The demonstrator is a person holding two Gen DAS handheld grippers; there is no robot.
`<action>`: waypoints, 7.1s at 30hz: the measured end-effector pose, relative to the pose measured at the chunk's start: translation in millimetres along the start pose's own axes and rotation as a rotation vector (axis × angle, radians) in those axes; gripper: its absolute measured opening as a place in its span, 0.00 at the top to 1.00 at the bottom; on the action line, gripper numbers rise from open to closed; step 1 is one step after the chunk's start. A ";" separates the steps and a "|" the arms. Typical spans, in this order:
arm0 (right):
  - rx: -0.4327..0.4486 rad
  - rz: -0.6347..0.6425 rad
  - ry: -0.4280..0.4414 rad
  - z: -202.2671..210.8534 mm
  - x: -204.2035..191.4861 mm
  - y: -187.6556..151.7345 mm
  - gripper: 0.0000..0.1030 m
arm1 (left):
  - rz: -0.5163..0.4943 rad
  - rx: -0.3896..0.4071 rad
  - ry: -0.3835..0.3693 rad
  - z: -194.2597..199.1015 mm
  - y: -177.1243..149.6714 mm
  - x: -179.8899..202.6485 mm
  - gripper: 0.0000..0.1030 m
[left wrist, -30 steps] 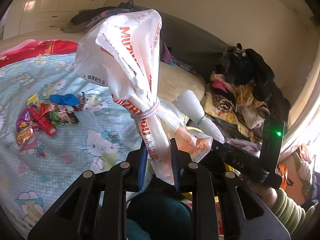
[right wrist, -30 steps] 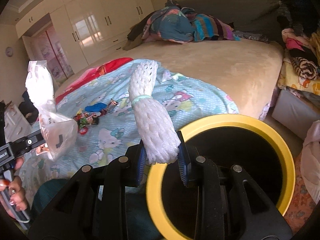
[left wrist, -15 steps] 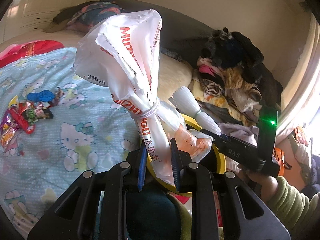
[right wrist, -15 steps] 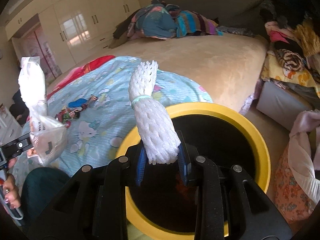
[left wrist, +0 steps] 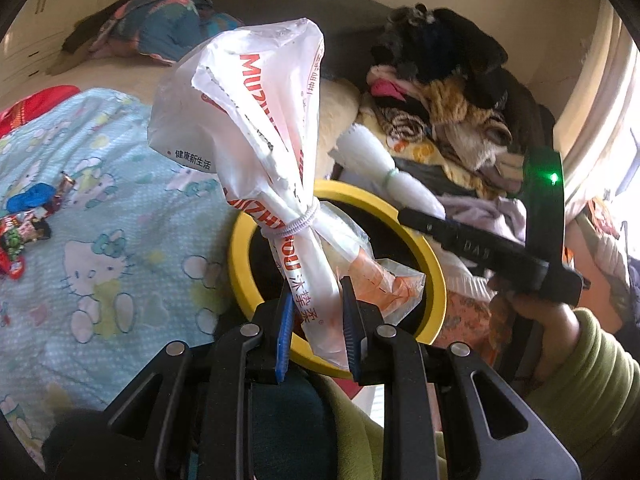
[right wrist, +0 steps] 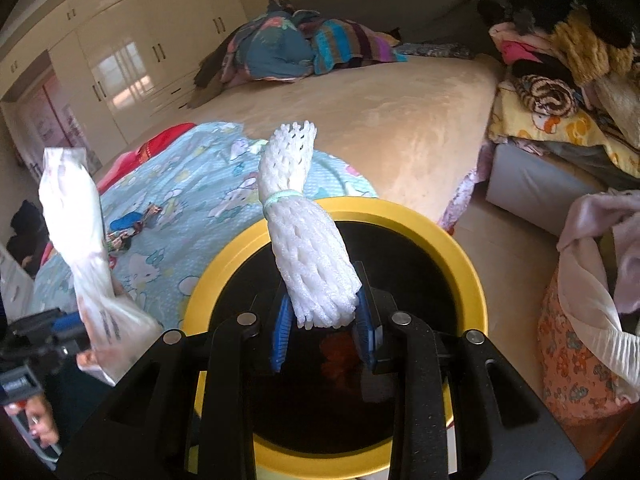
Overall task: Collect trash
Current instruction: 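Open both tools to drop the white bag and foam net into the bin, then move both tools back toward the candy wrappers on the bedspread, then lower both open tools onto the pile of candy wrappers, then grasp the purple wrapper with the left tool while the right tool grasps the dark snack packet, then carry the purple wrapper and dark snack packet over the yellow bin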
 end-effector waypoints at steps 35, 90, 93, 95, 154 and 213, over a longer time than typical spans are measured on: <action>0.048 0.031 -0.020 0.8 -11.9 -6.5 0.38 | -0.032 0.071 0.093 -5.1 7.2 -7.5 0.07; 0.055 0.197 0.276 -21.0 -207.8 2.3 0.25 | 0.212 0.404 0.499 143.7 37.2 -163.8 0.06; 0.049 0.208 0.289 -27.2 -220.4 2.9 0.25 | 0.234 0.410 0.519 148.6 36.0 -176.6 0.06; 0.046 0.212 0.300 -31.4 -227.8 4.1 0.25 | 0.251 0.413 0.531 152.3 34.3 -184.9 0.06; -0.296 0.227 0.409 -221.1 -330.9 -51.4 0.67 | 0.589 0.168 0.558 91.7 -14.9 -381.1 0.52; -0.019 0.158 0.369 -77.6 -232.8 -5.1 0.78 | 0.382 0.383 0.303 162.3 43.4 -222.4 0.92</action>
Point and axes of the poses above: each gripper's, at about its wrist camera, not at the fingertips, and z roughly against the way its jaws point, x to its right, y to its top, the point moved 2 cm from there along -z, roughly the way its jaws point, and after that the axes turned 12 degrees about x, right-handed, at the moved point
